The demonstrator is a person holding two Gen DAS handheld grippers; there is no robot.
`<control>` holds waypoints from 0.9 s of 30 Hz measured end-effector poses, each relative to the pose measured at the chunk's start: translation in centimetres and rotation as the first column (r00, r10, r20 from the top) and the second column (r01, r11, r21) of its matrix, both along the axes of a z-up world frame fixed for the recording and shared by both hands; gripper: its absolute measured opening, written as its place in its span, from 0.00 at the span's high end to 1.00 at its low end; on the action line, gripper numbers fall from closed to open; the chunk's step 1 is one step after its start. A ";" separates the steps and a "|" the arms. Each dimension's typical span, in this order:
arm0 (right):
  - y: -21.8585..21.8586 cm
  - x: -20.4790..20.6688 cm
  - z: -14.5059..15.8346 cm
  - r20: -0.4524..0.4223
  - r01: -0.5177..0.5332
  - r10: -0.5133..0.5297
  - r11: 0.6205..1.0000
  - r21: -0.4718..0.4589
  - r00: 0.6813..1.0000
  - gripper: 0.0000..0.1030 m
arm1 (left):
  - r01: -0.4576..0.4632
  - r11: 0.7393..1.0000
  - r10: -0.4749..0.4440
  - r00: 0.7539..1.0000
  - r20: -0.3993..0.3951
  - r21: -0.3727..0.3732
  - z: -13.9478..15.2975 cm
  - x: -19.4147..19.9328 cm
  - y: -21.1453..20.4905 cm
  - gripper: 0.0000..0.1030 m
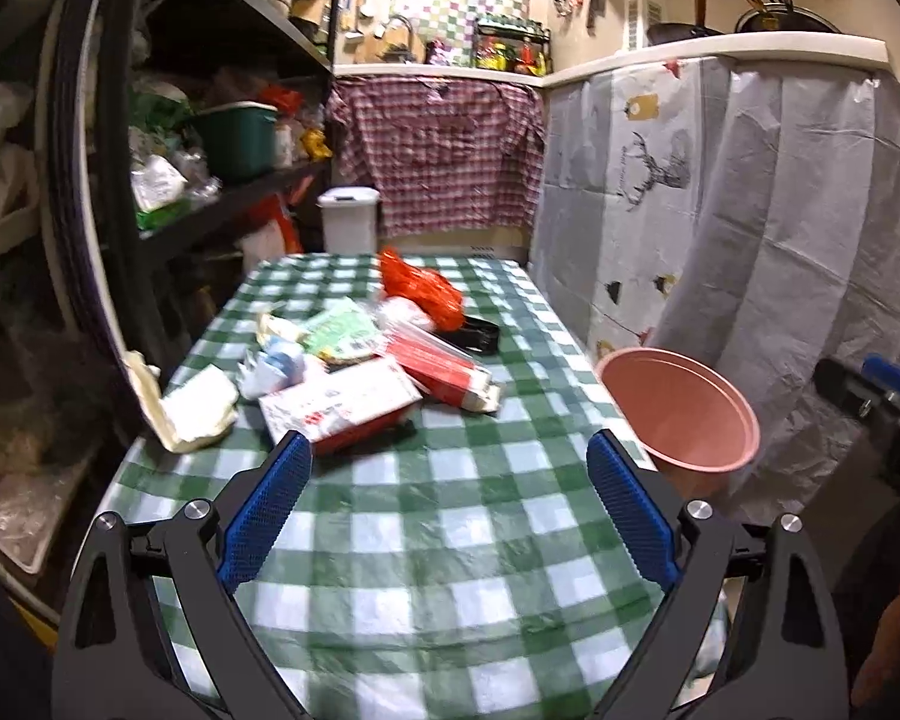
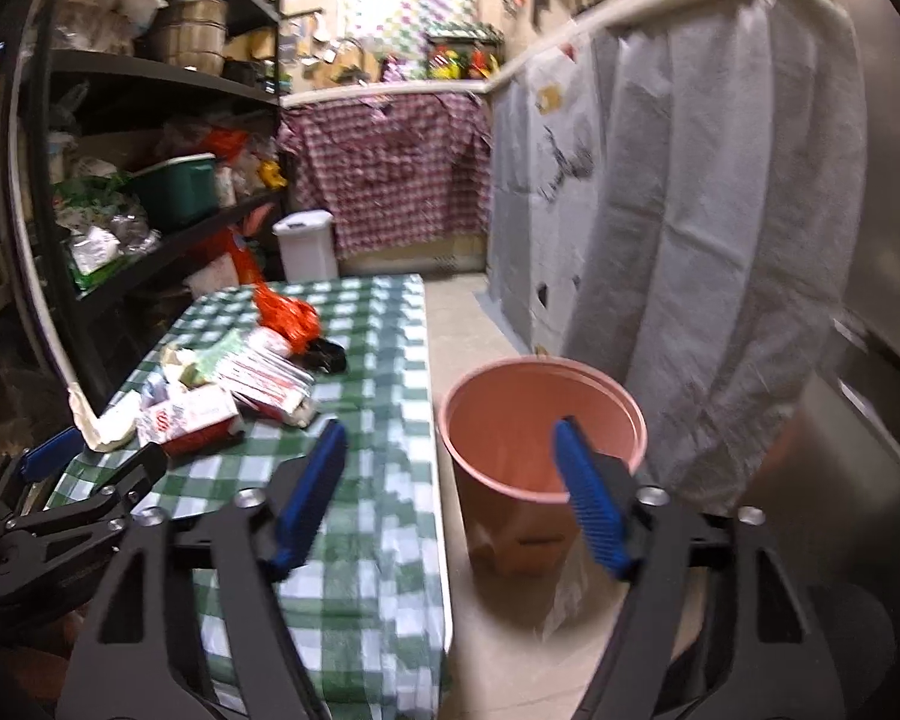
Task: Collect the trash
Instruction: 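Grasp the white paper with the left tool while the right tool grasps a wrapper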
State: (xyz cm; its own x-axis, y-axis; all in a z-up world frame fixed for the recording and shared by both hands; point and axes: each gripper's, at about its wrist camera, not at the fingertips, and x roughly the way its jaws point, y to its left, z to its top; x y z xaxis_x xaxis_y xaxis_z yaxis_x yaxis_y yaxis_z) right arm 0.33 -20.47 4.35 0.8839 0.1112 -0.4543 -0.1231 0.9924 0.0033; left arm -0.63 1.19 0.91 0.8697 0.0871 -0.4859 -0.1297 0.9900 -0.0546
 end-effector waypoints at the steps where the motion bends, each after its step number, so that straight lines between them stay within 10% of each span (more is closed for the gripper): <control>1: 0.5 0.3 0.2 0.001 -0.023 0.023 1.000 -0.002 1.000 0.54 | -0.012 1.000 0.012 1.000 0.001 0.000 0.0 0.1 0.4 0.16; 10: 5.0 5.9 1.0 -0.022 -0.224 0.225 0.973 0.060 0.974 0.58 | -0.109 0.994 0.109 0.994 -0.010 -0.004 0.3 1.2 3.6 0.28; 20: 12.6 13.8 -1.3 -0.079 -0.480 0.477 0.877 -0.022 0.875 0.58 | -0.232 0.973 0.232 0.973 -0.019 0.008 1.1 3.1 8.1 0.59; 27: 15.3 18.8 -4.9 -0.133 -0.549 0.547 0.835 0.023 0.826 0.59 | -0.302 0.951 0.305 0.951 -0.043 0.067 0.2 7.3 12.0 0.63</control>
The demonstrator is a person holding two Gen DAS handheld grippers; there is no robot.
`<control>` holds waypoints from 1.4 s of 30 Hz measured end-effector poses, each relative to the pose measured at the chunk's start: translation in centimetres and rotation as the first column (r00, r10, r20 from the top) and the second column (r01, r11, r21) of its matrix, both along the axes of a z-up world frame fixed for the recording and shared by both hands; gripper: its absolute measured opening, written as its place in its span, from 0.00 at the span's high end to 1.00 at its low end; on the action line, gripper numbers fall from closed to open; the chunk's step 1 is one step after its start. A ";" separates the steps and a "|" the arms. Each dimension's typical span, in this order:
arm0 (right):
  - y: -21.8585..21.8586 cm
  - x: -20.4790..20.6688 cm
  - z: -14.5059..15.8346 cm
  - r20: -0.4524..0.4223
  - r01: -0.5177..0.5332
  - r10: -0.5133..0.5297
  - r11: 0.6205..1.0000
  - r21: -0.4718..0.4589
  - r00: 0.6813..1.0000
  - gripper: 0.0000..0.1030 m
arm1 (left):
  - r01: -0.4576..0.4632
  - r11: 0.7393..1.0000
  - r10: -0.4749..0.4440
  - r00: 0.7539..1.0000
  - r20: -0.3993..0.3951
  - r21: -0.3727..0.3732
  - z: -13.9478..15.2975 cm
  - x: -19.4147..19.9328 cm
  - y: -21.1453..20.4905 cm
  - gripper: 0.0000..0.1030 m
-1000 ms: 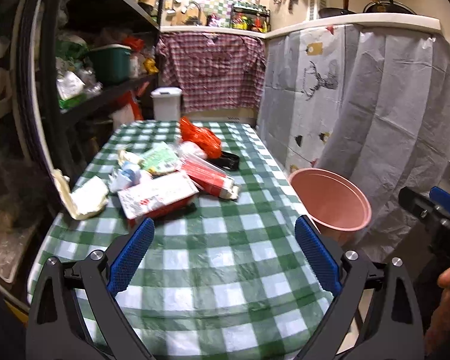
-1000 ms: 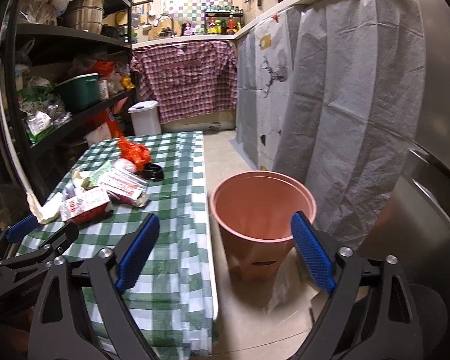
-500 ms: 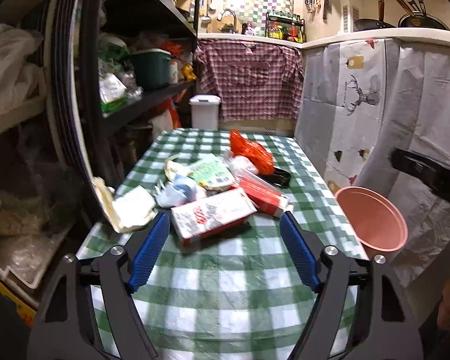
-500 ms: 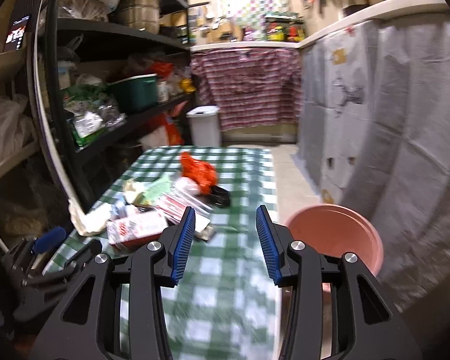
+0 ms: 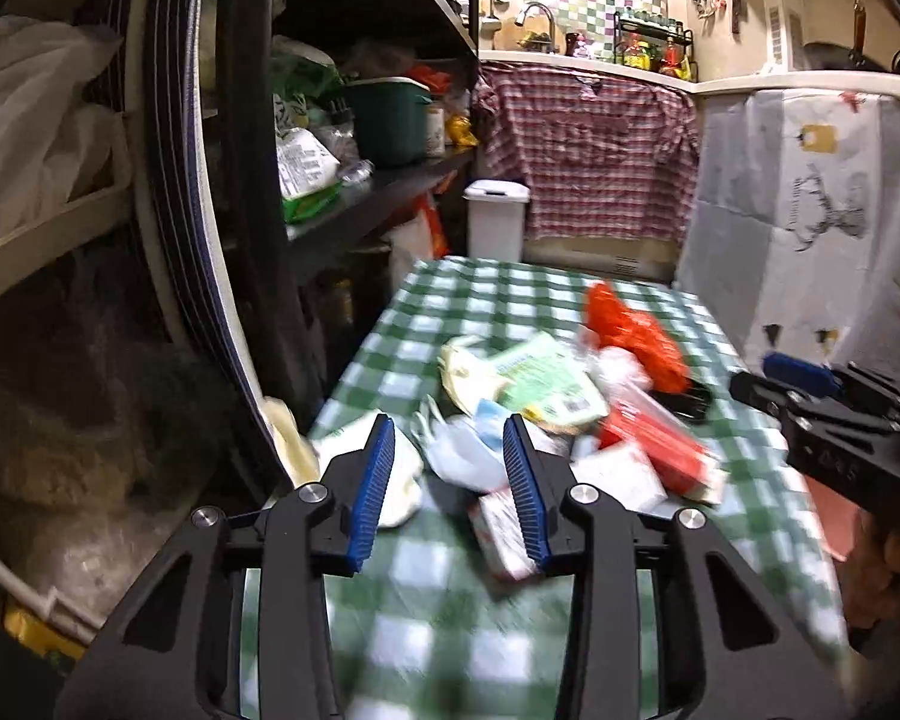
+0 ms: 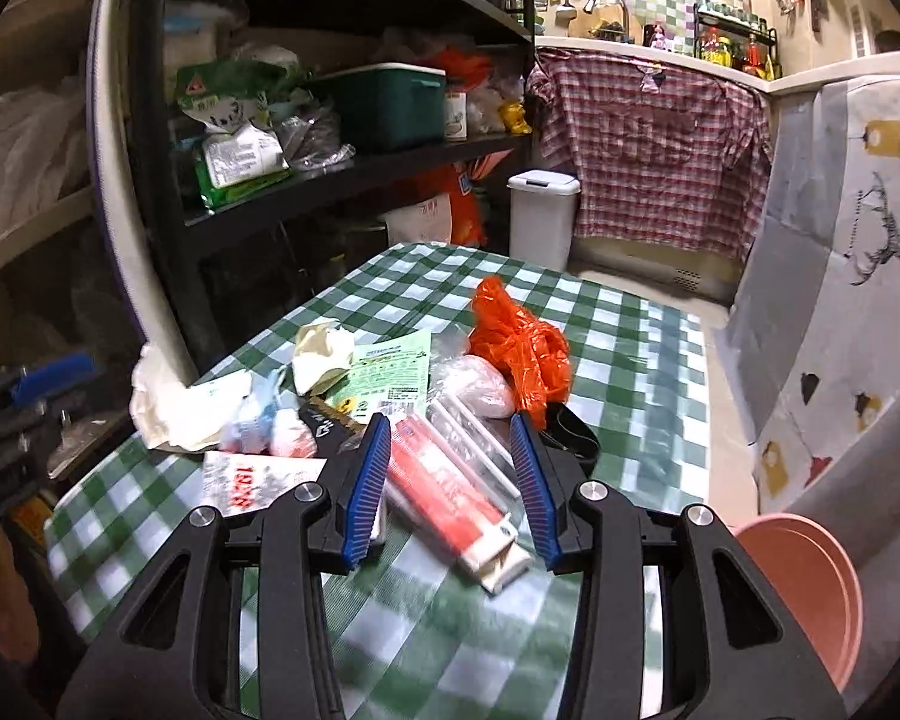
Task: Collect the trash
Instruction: 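Grasp the white paper with the left tool while the right tool grasps a wrapper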
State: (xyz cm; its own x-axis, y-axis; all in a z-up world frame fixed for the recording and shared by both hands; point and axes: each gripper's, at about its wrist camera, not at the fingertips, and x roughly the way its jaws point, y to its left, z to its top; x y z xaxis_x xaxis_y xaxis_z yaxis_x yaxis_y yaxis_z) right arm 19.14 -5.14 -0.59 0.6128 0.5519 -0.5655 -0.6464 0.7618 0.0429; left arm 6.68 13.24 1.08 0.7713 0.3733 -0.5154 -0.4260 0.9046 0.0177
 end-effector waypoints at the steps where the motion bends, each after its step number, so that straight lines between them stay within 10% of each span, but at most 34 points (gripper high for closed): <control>1: 0.2 0.3 -0.4 -0.014 -0.006 0.006 1.000 0.002 1.000 0.59 | -0.017 1.000 0.017 1.000 -0.001 0.016 -0.4 0.3 0.3 0.63; 12: 3.6 3.1 -5.3 -0.058 -0.100 0.096 0.993 -0.065 0.994 0.34 | -0.240 0.968 0.238 0.971 -0.039 -0.067 -4.9 0.8 4.2 0.32; 27: 4.9 4.2 -5.9 -0.057 -0.140 0.135 0.987 -0.085 0.989 0.33 | -0.303 0.949 0.294 0.950 -0.101 -0.088 -6.9 3.3 6.3 0.39; 30: 5.1 4.2 -6.1 -0.057 -0.144 0.139 0.984 -0.101 0.989 0.40 | -0.309 0.946 0.299 0.949 -0.102 -0.102 -7.1 3.8 6.7 0.40; 37: 5.0 4.1 -5.7 -0.050 -0.157 0.152 0.982 -0.103 0.987 0.70 | -0.307 0.945 0.294 0.948 -0.125 -0.108 -7.3 4.6 7.0 0.84; 42: 4.5 3.9 -4.7 -0.041 -0.156 0.153 0.984 -0.085 0.987 0.95 | -0.301 0.949 0.292 0.951 -0.107 -0.090 -6.6 4.4 6.6 0.91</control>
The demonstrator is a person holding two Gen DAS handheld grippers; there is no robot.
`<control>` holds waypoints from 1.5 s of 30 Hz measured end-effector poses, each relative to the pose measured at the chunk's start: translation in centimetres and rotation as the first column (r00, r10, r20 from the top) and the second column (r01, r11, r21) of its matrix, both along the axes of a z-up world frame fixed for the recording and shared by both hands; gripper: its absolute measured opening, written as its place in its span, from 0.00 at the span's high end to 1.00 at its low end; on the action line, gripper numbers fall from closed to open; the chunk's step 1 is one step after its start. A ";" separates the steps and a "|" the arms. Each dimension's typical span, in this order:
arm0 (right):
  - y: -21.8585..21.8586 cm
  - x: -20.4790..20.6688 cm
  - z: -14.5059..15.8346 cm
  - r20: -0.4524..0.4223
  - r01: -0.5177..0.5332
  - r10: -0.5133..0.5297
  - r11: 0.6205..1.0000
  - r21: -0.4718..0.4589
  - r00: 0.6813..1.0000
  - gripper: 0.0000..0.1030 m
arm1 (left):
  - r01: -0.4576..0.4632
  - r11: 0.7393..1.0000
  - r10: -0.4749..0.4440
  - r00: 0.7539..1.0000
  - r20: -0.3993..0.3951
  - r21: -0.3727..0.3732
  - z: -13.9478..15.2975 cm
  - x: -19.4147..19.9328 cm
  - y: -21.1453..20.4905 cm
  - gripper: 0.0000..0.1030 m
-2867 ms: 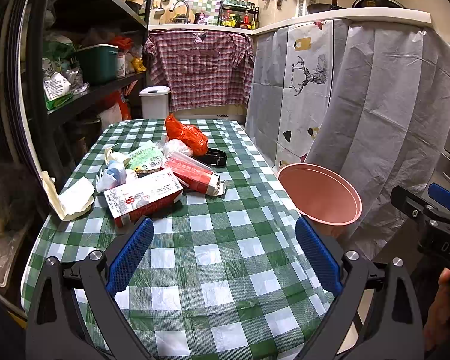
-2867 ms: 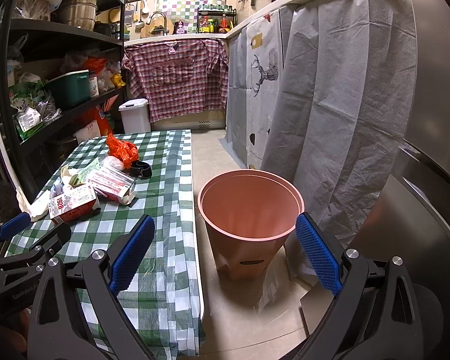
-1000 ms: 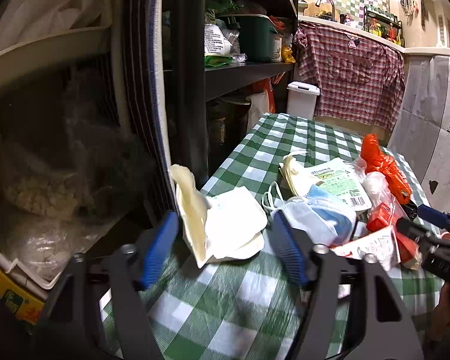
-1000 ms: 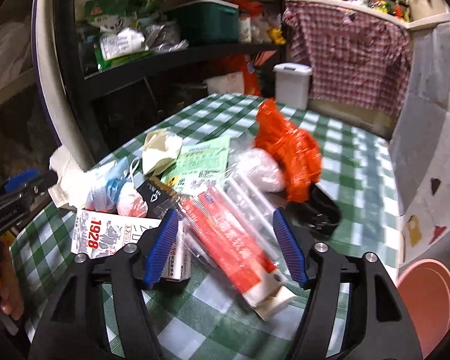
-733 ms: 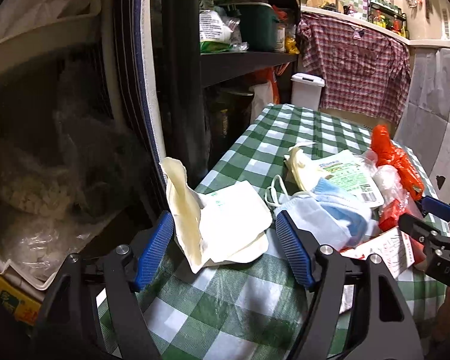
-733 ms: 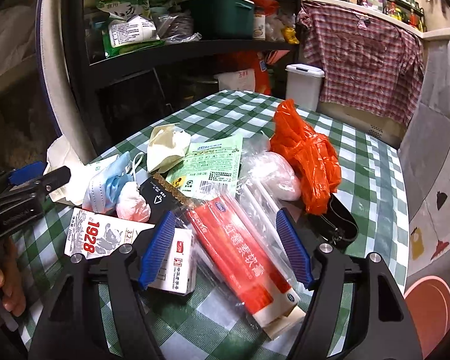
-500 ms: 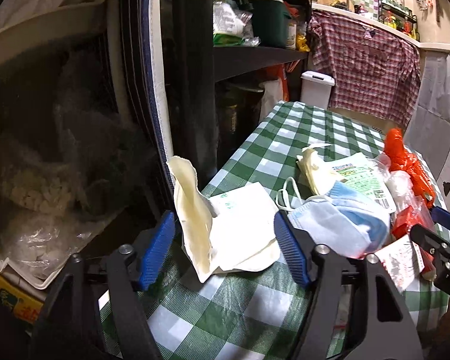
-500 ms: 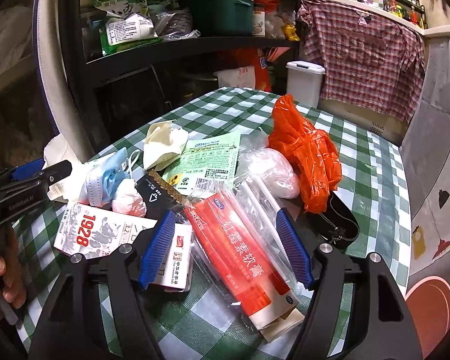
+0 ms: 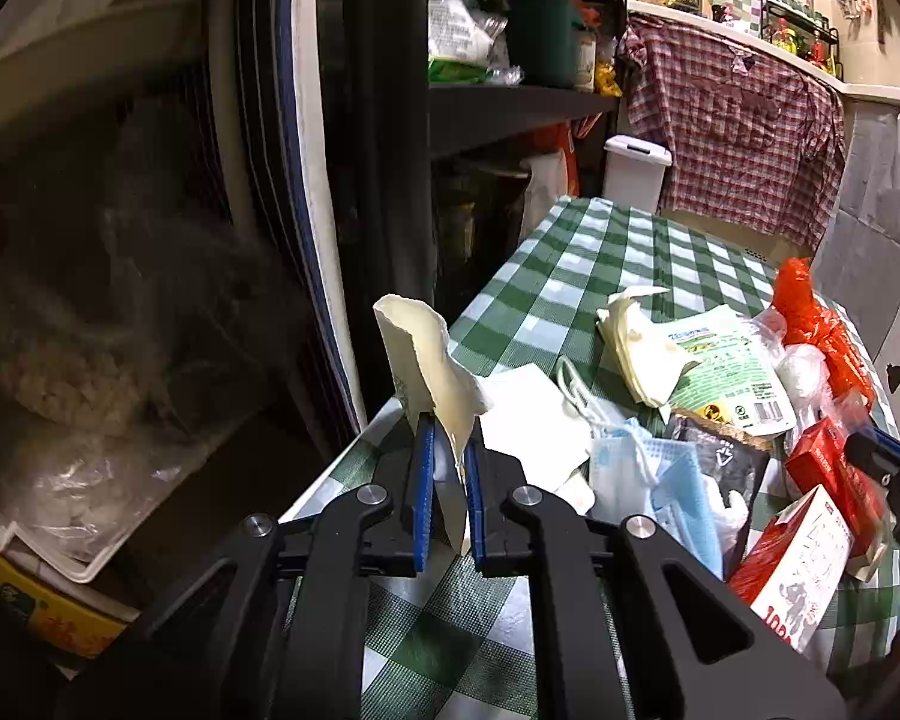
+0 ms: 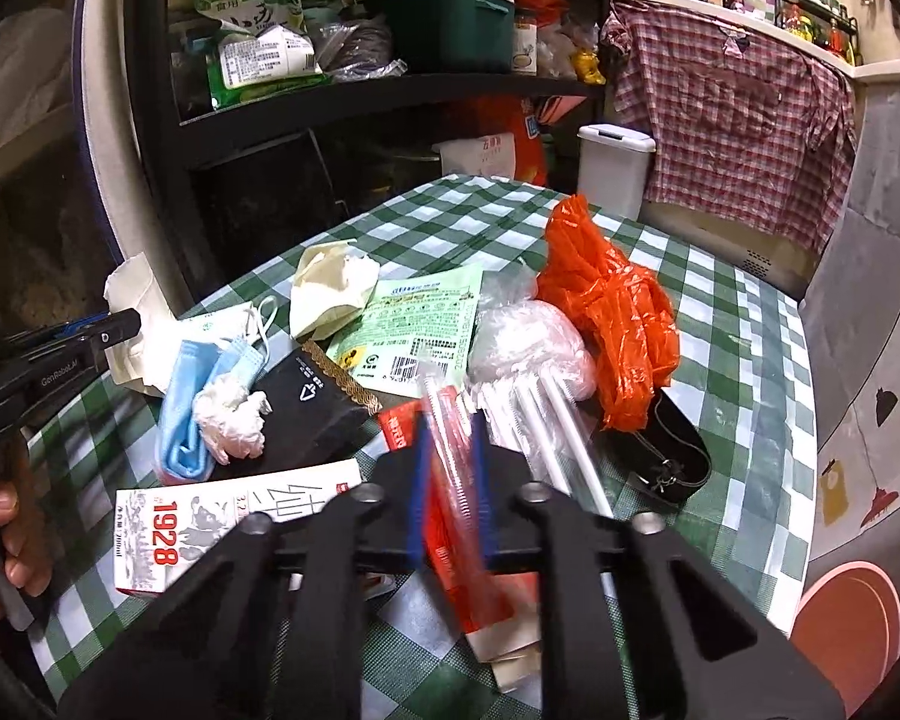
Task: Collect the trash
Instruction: 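Grasp the white paper with the left tool while the right tool grasps a wrapper, then carry the white paper in the left tool over the pink bucket while the right tool carries the wrapper there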
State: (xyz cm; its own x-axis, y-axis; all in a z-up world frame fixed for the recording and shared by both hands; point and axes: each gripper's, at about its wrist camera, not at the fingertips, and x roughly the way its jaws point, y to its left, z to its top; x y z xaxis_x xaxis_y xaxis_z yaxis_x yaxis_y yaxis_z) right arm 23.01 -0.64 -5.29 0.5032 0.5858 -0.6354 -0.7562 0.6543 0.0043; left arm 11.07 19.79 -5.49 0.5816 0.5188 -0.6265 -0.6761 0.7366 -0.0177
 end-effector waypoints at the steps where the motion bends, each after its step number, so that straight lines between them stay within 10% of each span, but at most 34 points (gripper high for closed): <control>1: -0.2 -0.1 0.4 0.005 0.003 -0.003 1.000 0.009 1.000 0.96 | 0.001 1.000 -0.001 1.000 0.005 0.012 0.3 -0.1 -0.2 0.91; 29: -10.6 -7.2 9.0 0.029 0.299 -0.306 0.943 0.145 0.952 0.97 | 0.305 0.952 -0.301 0.942 0.149 -0.005 7.8 -3.6 -8.1 0.91; 35: -14.4 -8.2 11.8 0.065 0.371 -0.385 0.915 0.161 0.921 0.97 | 0.423 0.906 -0.417 0.894 0.161 0.000 11.2 -3.3 -11.5 0.91; 45: -20.2 -9.2 17.6 0.142 0.480 -0.507 0.857 0.186 0.850 0.97 | 0.667 0.739 -0.672 0.720 0.175 0.091 17.2 -0.1 -18.8 0.91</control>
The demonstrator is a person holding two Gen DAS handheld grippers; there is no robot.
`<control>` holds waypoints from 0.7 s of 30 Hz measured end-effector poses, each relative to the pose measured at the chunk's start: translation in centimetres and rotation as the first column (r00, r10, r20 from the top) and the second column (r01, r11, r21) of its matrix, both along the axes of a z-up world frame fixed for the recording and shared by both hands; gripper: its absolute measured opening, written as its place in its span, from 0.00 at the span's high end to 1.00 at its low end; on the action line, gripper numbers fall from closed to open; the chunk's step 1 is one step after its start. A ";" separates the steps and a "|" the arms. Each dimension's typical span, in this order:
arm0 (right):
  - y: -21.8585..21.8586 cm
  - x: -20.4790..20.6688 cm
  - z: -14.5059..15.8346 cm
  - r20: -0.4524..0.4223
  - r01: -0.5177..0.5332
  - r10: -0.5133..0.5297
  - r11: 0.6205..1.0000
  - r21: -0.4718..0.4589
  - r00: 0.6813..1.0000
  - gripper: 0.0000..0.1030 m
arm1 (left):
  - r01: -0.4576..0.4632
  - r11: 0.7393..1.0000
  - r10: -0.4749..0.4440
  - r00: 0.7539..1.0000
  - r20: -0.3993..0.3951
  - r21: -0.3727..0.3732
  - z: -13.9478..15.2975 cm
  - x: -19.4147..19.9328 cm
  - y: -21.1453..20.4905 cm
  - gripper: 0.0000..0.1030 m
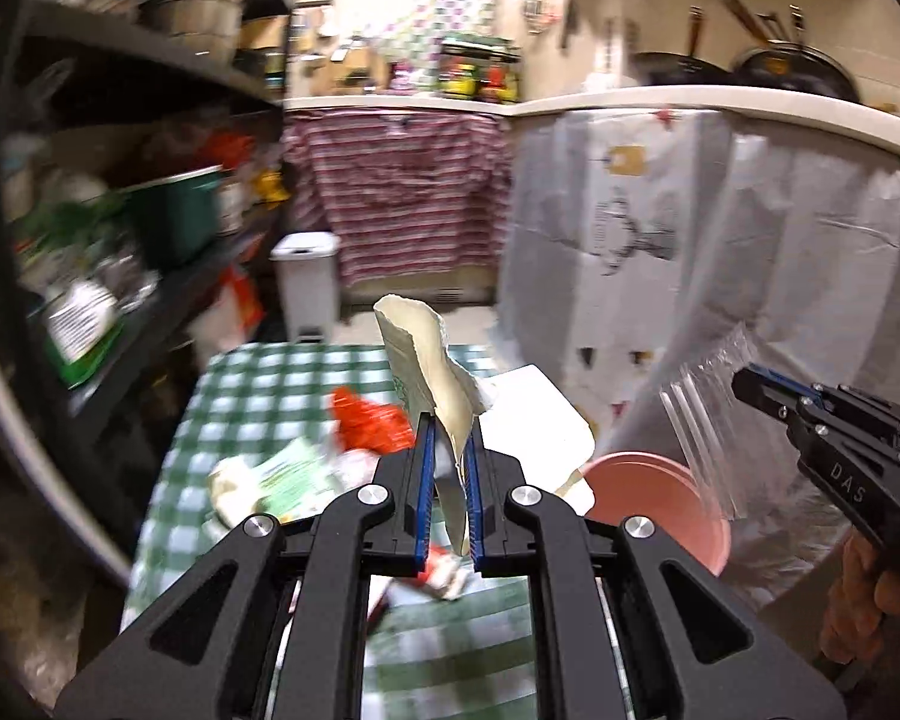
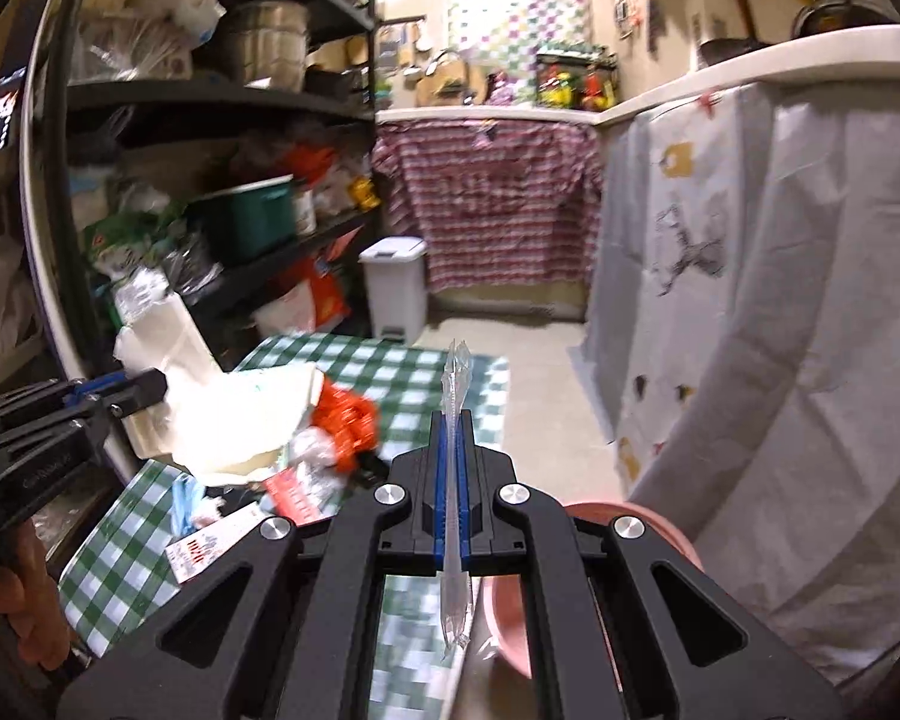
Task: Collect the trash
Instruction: 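Carry the white paper in the left tool over the pink bucket while the right tool carries the wrapper there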
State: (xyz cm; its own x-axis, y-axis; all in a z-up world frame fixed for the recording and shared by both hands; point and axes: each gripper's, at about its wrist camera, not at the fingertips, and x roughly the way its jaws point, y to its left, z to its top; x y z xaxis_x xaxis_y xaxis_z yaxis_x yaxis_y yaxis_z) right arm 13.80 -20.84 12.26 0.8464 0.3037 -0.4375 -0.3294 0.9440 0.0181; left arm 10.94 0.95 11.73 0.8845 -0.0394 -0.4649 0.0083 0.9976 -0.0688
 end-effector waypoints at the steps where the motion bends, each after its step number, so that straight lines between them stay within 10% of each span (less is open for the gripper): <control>1: -0.6 0.0 0.3 0.004 0.022 -0.022 1.000 0.002 1.000 0.97 | 0.012 1.000 -0.012 1.000 -0.001 0.001 0.1 0.4 -0.6 0.91; 21: -8.3 2.3 -3.2 -0.004 0.220 -0.220 0.975 0.022 0.976 0.97 | 0.159 0.987 -0.160 0.985 -0.072 -0.021 -5.8 5.2 -7.9 0.91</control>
State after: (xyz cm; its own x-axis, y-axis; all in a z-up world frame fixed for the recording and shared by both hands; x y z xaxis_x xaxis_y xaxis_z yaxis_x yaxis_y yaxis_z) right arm 16.12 -29.10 9.06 0.8929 0.1198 -0.4341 -0.1138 0.9927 0.0399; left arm 16.14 -6.90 5.90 0.8302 -0.1844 -0.5261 0.1613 0.9828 -0.0898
